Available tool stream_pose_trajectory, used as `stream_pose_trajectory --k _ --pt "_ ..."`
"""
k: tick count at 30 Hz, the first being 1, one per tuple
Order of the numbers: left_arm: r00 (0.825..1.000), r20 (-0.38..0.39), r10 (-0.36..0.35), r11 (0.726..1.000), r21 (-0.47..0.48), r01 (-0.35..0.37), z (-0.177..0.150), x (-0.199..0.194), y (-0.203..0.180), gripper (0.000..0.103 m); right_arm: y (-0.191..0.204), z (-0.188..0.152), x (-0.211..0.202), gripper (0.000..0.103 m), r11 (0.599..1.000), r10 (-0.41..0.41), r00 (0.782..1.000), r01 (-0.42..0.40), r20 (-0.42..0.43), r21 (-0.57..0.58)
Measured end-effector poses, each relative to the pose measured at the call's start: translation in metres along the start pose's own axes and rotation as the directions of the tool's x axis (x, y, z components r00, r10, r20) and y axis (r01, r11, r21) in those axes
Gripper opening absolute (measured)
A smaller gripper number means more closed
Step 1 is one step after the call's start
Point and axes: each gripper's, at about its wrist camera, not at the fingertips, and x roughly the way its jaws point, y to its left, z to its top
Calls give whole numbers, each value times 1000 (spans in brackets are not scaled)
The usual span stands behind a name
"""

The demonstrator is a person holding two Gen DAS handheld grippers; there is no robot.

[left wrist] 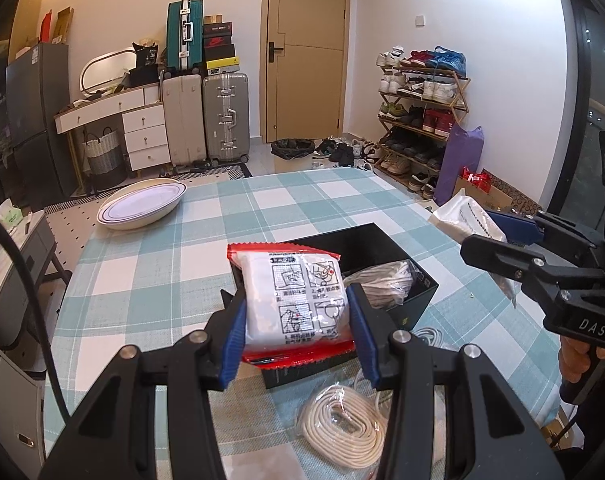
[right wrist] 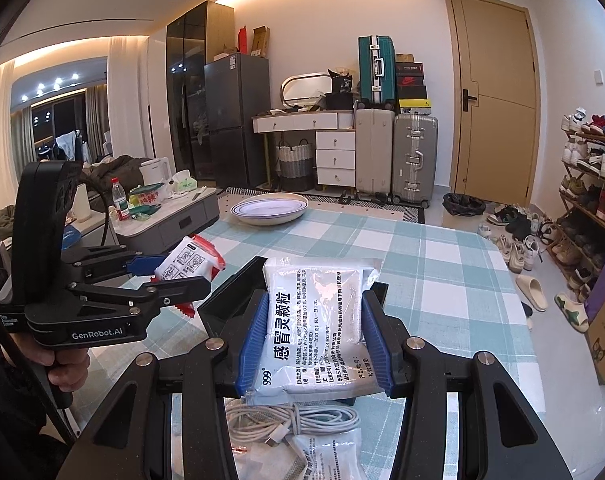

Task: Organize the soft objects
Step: 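Carry the red-edged packet with the left tool while the right carries the sachet toward the box, then lower the red-edged packet into the box with the left tool while the right drops the sachet in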

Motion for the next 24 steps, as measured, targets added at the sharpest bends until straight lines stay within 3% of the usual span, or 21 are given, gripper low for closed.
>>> stream_pose_trajectory --k 24 --pt "999 -43 -23 1000 4 23 7 40 -1 46 -12 3 39 47 1000 6 997 -6 -75 3"
